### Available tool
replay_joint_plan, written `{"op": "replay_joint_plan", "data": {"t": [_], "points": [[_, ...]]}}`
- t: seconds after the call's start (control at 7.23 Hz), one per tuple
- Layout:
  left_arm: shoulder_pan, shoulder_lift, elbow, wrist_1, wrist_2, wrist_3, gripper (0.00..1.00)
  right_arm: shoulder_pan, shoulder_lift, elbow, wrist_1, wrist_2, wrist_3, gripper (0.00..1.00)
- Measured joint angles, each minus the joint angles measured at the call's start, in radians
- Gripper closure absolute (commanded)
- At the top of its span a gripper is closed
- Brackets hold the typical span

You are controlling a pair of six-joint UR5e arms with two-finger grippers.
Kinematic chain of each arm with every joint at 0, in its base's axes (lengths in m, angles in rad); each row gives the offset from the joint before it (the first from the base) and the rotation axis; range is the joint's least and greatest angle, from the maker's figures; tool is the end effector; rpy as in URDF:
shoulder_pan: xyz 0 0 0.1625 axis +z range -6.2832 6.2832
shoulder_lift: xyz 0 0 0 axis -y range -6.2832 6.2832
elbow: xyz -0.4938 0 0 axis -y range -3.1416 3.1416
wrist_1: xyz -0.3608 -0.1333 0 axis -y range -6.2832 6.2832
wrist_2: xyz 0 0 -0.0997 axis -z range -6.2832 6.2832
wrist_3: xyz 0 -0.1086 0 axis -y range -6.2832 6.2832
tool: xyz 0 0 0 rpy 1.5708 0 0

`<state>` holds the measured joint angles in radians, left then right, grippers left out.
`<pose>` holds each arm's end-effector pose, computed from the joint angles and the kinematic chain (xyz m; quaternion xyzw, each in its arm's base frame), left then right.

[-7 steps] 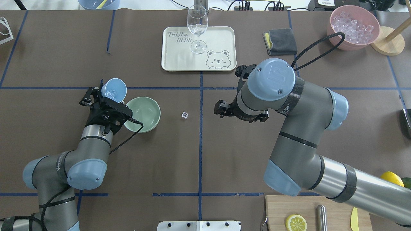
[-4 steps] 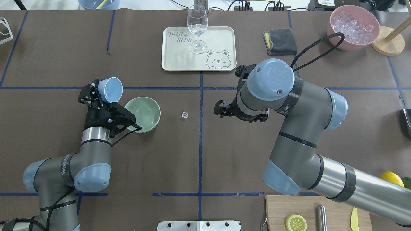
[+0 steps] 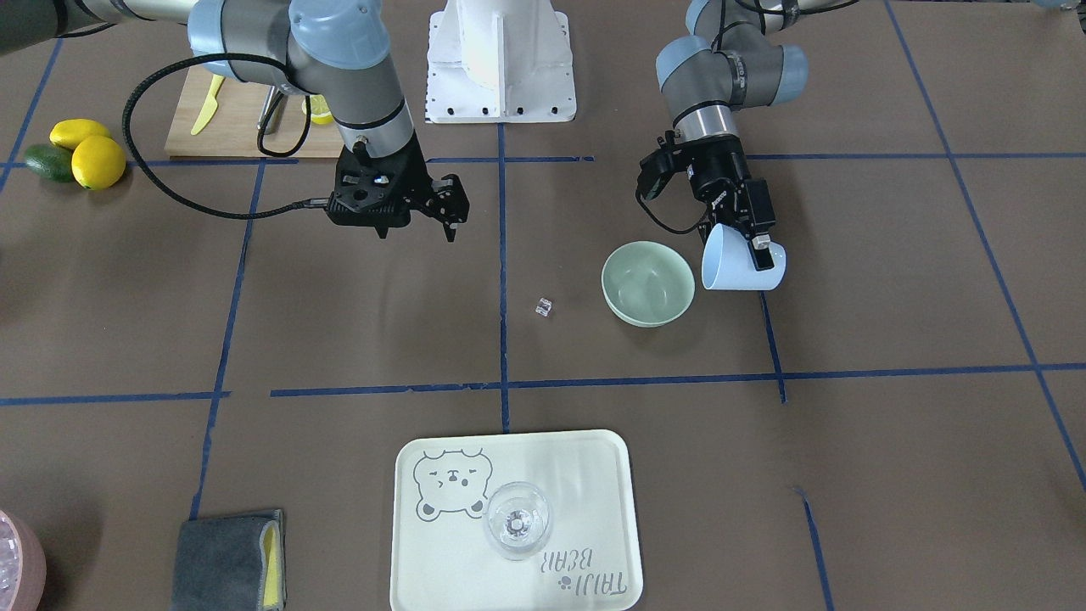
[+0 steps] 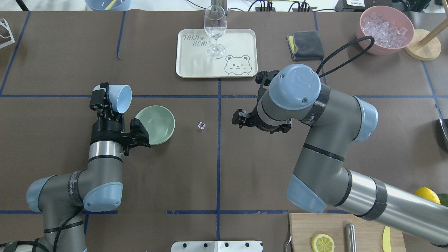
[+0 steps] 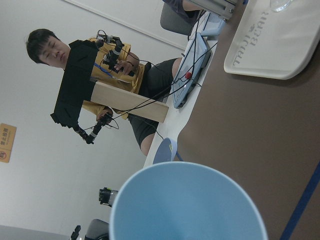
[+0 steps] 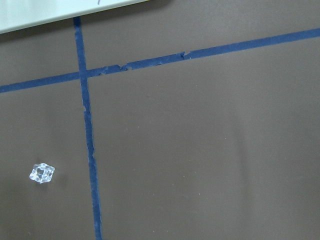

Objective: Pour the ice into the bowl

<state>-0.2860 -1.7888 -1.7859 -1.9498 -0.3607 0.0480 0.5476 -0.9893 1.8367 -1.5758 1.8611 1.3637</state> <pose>0.4429 -0.3751 0.4472 0.5676 -0.2374 0.2905 0.7328 -0.5052 -0.4278 0.2996 0.0263 -0.4247 0.0947 0.9000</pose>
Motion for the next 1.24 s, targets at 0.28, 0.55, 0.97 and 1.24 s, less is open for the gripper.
{"op": "replay_joint_plan", "data": {"t": [0.28, 0.55, 0.97, 1.24], "points": [[0.004, 0.0, 0.005, 0.0, 0.03, 0.152, 1.0, 0.0, 0.0, -0.016, 0.035, 0.0, 0.007, 0.0], [0.007, 0.001, 0.012, 0.006, 0.043, 0.211, 1.0, 0.0, 0.004, -0.02, 0.046, 0.0, 0.015, 0.0], [0.018, 0.002, 0.016, 0.046, 0.062, 0.222, 1.0, 0.0, 0.006, -0.02, 0.048, 0.0, 0.02, 0.0], [0.021, 0.002, 0.017, 0.052, 0.067, 0.222, 1.0, 0.0, 0.006, -0.02, 0.048, 0.0, 0.02, 0.0]]}}
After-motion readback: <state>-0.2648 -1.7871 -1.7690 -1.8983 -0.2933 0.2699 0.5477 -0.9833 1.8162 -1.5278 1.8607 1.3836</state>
